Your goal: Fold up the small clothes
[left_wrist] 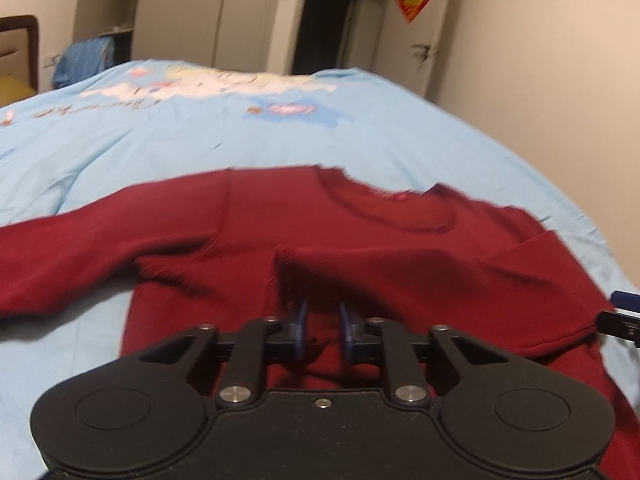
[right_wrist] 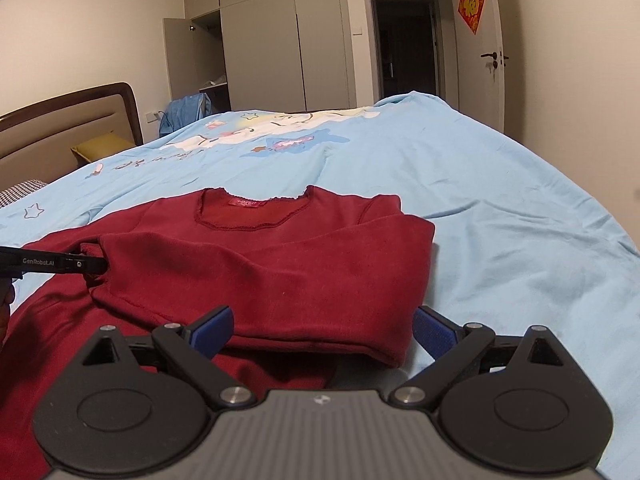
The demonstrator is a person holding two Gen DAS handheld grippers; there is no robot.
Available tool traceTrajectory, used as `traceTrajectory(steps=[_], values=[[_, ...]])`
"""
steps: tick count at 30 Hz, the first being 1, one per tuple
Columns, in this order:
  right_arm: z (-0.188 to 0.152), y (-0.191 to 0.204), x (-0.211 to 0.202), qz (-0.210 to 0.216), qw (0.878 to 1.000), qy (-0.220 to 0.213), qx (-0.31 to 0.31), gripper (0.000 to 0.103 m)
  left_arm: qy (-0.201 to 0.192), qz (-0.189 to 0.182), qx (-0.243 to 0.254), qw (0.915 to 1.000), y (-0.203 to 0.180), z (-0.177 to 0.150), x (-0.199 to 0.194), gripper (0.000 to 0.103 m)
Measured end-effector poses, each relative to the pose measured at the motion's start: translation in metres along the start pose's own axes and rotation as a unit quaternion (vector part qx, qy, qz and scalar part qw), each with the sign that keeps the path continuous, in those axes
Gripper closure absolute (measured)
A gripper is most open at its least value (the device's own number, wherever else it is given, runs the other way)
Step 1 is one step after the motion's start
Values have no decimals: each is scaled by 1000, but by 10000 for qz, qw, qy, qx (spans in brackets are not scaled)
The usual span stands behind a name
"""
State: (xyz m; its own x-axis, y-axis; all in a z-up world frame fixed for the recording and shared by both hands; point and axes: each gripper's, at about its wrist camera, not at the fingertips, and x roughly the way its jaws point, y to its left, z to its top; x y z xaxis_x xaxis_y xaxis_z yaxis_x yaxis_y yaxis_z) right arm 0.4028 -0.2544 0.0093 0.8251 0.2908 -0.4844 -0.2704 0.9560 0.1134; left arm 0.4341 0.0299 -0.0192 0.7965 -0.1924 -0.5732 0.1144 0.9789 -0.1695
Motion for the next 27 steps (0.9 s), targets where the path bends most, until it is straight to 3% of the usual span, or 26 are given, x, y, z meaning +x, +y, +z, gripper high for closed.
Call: traceTrajectory(steps=[6,17,22,24,27], values=[[-3,-1,-1,-6,10000,15,91,4,197,28,-211,9996,12,-8,-4,97],[-3,-13,-1,-81,9997,25,220,3,196,-230,-201,9993,25,-22,-27,100],[15,-35,14,-129,9981,-67,604,2,-101,-429,-230,9988,20,-16,-41,66],[22,-45,26,-96,9967,-35,804,2,-261,-471,-258,9982,14,-11,-41,45],[30,-56,47,-96,9940,-16,1085,8,-385,-408,-357,9978,6,-3,-32,40]])
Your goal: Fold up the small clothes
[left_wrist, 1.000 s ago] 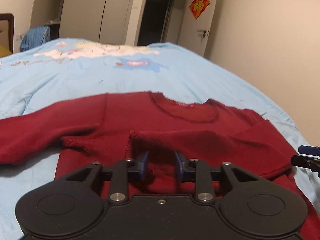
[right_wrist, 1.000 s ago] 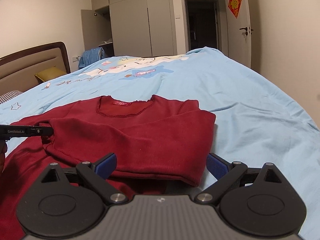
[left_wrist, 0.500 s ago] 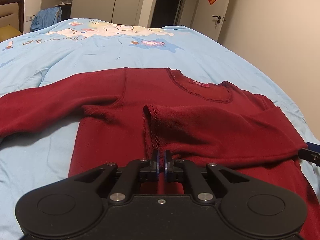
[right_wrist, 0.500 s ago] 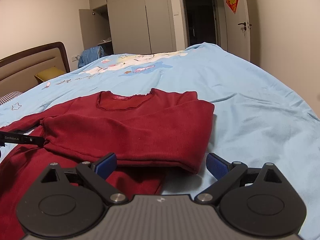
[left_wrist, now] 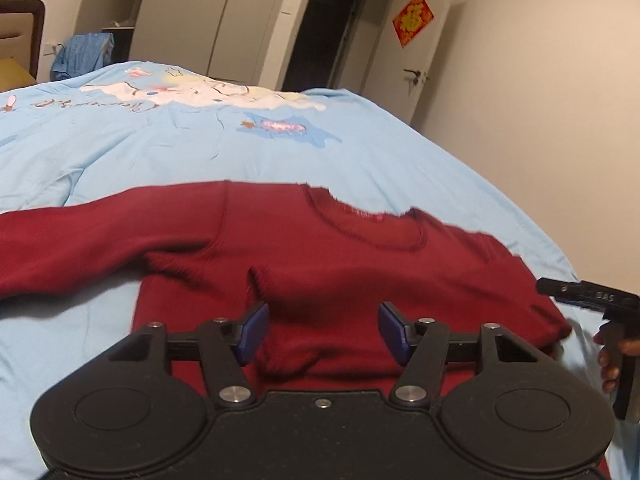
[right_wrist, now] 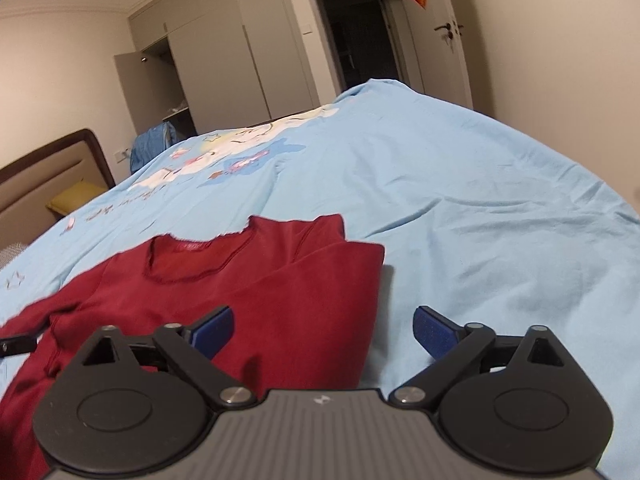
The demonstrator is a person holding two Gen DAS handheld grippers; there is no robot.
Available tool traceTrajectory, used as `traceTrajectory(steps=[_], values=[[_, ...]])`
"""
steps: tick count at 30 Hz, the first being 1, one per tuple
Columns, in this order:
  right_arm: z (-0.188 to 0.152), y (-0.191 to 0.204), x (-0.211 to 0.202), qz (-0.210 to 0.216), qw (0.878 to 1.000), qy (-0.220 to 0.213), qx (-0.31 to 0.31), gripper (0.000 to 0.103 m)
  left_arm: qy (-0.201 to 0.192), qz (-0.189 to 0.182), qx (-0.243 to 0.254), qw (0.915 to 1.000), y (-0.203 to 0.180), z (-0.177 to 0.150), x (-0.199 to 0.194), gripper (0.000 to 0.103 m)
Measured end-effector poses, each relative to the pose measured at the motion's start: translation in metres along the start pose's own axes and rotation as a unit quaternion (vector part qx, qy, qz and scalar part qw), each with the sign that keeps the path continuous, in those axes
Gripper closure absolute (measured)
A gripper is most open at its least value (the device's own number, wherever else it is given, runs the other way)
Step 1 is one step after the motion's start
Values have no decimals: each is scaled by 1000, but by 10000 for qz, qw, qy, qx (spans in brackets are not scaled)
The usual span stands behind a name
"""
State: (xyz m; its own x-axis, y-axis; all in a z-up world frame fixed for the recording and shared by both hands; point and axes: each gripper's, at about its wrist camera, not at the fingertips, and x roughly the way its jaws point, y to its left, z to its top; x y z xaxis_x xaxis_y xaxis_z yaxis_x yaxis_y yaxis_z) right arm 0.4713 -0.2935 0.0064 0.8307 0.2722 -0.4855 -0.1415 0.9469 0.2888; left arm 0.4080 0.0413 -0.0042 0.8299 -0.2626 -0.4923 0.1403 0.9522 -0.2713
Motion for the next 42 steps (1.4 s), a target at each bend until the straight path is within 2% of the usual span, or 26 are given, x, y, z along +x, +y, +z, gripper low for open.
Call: traceTrajectory(steps=[2,4,6,7,8,9,10,13,15,18,20,21,22,23,25,27,29,33,35,38,39,41,42], values=[[6,-9,15,-98,9996,29,278,16,-66,164,-85,9998,-2,4,11,41],[9,-20,30,-225,9976,116,646,32,8,555,-155,9983,-1,5,25,45],[9,-30,40,-155,9954,159,929,41,212,857,-266,9957,3,4,35,60],[8,-31,43,-91,9953,150,953,52,279,887,-316,9952,6,1,38,63],[8,-31,44,-34,9957,164,909,60,326,894,-345,9949,7,-1,39,69],[9,-30,43,34,9964,168,832,77,346,921,-322,9946,8,-4,39,71],[9,-27,41,39,9972,108,732,85,355,946,-269,9945,8,-6,39,72],[11,-14,25,-206,9989,-311,273,92,359,972,-225,9944,8,-9,39,75],[13,-10,20,-354,9982,-469,90,93,396,985,-203,9941,8,-8,40,75],[13,-12,26,-372,9989,-259,85,92,428,1003,-165,9939,11,-10,42,74],[9,-14,25,-322,9994,-117,81,88,422,996,-183,9940,13,-11,42,73],[8,-16,21,-314,9994,-126,96,80,425,981,-201,9941,13,-10,41,73],[6,-16,14,-310,9994,-154,97,76,429,969,-215,9941,12,-10,39,71],[4,-18,5,-299,9993,-194,65,71,431,944,-221,9944,12,-10,36,66],[-3,-19,-16,-313,9992,-263,-47,49,435,885,-234,9949,10,-9,29,54],[-13,-16,-38,-325,9987,-297,-274,45,392,809,-199,9958,8,-11,19,41],[-26,-10,-58,-430,9970,-297,-577,42,378,767,-156,9962,6,-15,9,37],[-52,3,-76,-427,9935,-132,-1045,42,409,761,-151,9961,6,-25,-9,32],[-60,9,-71,-383,9919,-9,-1213,42,425,802,-159,9957,7,-30,-17,32],[-62,17,-55,-267,9933,88,-1118,44,420,857,-187,9953,9,-34,-28,31],[-63,20,-52,-319,9936,47,-1087,48,415,879,-216,9950,10,-35,-31,31],[-63,25,-48,-617,9926,-90,-1045,64,402,910,-267,9947,13,-37,-38,30],[-62,23,-47,-720,9926,-148,-966,81,403,929,-278,9945,15,-38,-42,30]])
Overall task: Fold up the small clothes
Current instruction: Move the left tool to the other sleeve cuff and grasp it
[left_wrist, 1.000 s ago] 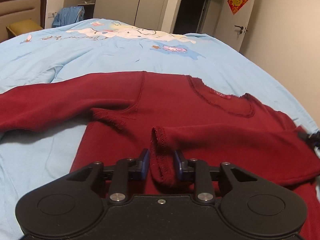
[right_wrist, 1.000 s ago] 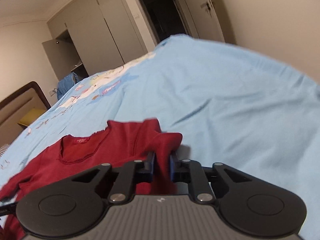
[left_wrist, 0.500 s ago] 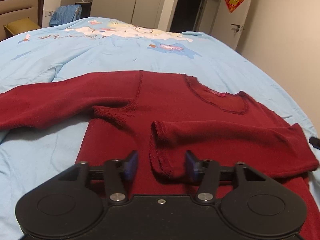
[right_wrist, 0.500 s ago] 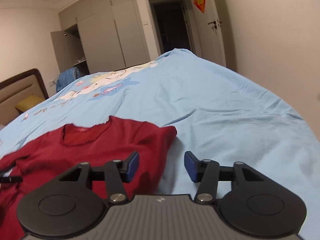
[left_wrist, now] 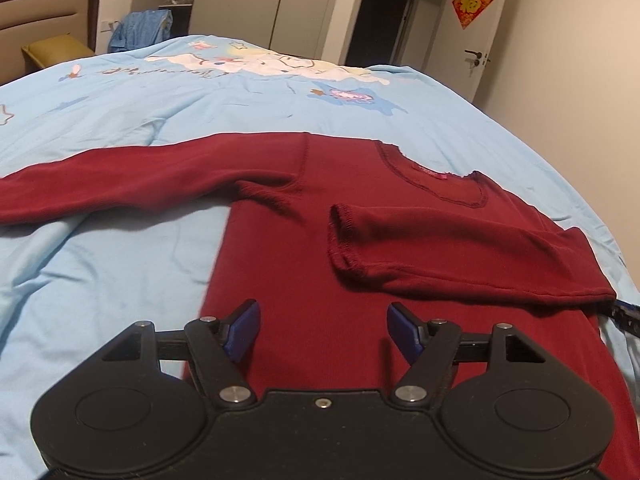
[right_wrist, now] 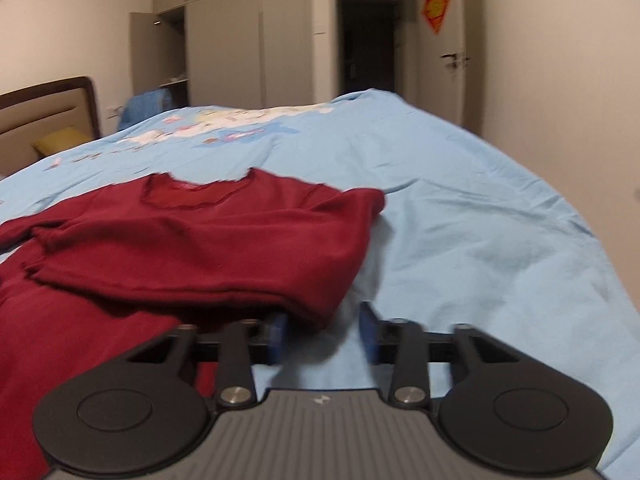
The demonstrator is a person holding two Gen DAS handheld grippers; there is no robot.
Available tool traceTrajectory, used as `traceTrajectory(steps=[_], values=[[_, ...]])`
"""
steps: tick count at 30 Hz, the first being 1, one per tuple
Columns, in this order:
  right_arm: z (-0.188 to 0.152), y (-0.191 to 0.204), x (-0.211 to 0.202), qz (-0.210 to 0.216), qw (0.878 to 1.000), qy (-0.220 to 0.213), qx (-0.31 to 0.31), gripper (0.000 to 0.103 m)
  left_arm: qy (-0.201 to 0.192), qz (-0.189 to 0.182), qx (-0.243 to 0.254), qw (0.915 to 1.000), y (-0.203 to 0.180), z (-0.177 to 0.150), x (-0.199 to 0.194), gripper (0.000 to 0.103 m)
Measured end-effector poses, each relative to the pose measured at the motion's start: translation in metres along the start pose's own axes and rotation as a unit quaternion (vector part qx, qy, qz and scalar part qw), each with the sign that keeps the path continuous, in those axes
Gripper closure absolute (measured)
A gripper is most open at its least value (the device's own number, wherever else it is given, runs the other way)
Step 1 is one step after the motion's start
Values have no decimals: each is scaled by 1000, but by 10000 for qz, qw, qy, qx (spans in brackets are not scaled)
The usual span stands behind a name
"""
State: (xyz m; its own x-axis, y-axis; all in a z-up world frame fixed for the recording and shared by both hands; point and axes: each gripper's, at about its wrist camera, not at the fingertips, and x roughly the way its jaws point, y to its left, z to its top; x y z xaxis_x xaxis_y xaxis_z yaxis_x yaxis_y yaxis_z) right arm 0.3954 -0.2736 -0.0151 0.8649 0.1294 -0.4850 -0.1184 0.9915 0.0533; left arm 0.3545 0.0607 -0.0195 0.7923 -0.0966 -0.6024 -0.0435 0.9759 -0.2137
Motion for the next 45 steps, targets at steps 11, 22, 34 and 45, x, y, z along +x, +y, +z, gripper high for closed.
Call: traceTrajectory(steps=[11,22,34,45], values=[[-4,-4,-10,-106,9999,-58,-24,86,-282,252,-627,9973,55,2,-36,18],[-12,-2,-54,251,9993,-265,56,9,-962,1484,-2314,9567,186,25,-65,8],[-23,22,-82,449,9986,-253,105,0,-1300,2323,-3708,8897,274,41,-57,56],[-28,29,-87,567,9980,-272,1,0,-2244,2261,-2275,9202,239,87,-66,99]])
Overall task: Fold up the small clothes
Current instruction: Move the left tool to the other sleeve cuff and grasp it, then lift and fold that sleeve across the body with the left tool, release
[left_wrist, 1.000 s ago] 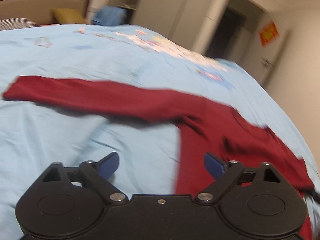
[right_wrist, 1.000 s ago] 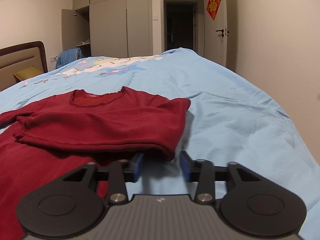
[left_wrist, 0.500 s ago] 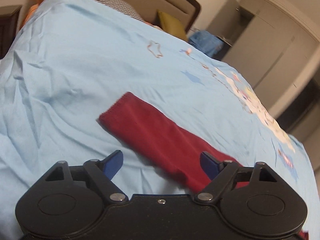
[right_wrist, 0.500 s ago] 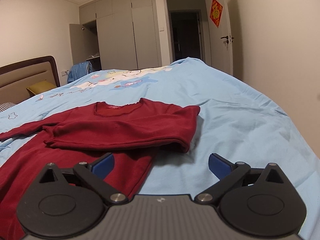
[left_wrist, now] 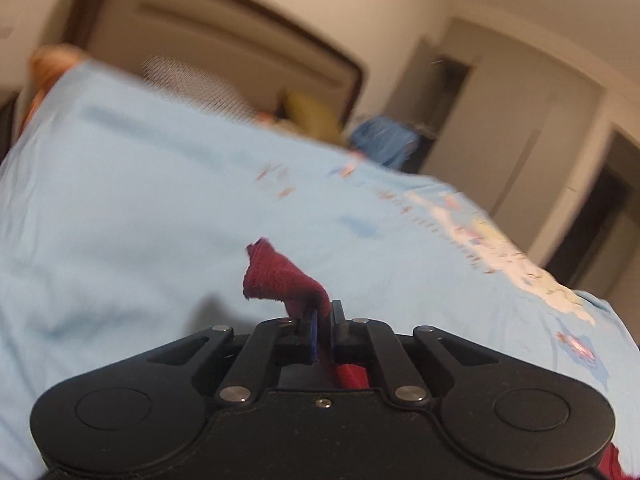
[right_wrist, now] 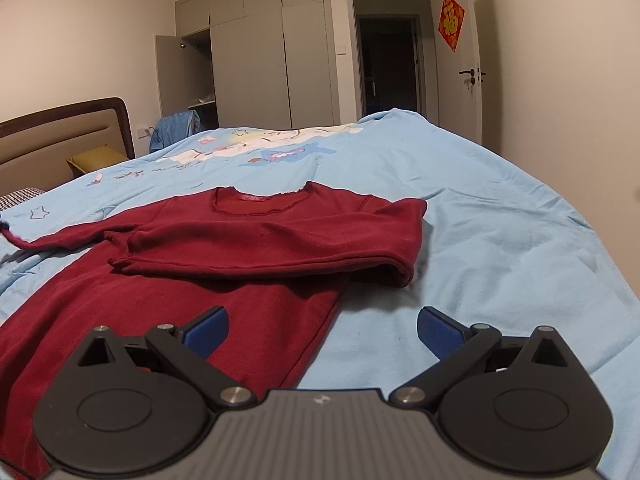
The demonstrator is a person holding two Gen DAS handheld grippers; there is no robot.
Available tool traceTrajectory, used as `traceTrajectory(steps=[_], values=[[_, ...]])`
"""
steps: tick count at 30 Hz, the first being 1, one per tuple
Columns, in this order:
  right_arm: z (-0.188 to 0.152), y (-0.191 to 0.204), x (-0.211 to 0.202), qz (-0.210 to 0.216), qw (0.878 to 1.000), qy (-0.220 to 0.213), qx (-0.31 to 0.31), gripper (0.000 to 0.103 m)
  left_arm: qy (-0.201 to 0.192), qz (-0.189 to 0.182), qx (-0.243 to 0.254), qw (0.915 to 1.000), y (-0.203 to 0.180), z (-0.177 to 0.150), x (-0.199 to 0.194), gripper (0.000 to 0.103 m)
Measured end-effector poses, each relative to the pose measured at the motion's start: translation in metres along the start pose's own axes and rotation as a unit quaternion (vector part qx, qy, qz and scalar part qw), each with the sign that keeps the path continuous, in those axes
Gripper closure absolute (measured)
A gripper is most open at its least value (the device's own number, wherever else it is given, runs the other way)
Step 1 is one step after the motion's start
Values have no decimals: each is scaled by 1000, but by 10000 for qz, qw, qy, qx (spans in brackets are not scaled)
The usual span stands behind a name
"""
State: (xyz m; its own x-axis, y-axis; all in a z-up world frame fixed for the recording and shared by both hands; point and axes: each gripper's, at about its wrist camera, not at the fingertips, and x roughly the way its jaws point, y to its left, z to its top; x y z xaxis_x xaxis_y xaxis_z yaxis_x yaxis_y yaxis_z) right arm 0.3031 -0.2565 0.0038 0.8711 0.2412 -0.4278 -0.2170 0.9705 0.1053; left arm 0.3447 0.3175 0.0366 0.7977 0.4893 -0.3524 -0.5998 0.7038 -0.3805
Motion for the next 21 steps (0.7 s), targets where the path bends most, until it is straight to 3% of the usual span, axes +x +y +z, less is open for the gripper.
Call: traceTrajectory(steps=[2,5,9,12,17,21], values=[[1,-1,-1,14,10000,-55,20,0,-286,-428,423,9978,-30,6,-17,99],[4,-4,-1,25,9999,-117,63,0,-598,-1114,1105,9858,-83,9,-43,99],[5,-9,-2,54,9997,-192,115,0,-761,-1952,1958,9580,-158,-6,-80,99],[7,-12,-5,63,9996,-264,115,0,-810,-2212,2554,9377,-210,-28,-103,99],[7,-21,-10,25,9993,-320,170,0,-250,-2919,2723,9165,-274,-77,-123,99],[3,-29,-12,-13,9991,-315,275,0,128,-3355,2918,8956,-304,-133,-130,99]])
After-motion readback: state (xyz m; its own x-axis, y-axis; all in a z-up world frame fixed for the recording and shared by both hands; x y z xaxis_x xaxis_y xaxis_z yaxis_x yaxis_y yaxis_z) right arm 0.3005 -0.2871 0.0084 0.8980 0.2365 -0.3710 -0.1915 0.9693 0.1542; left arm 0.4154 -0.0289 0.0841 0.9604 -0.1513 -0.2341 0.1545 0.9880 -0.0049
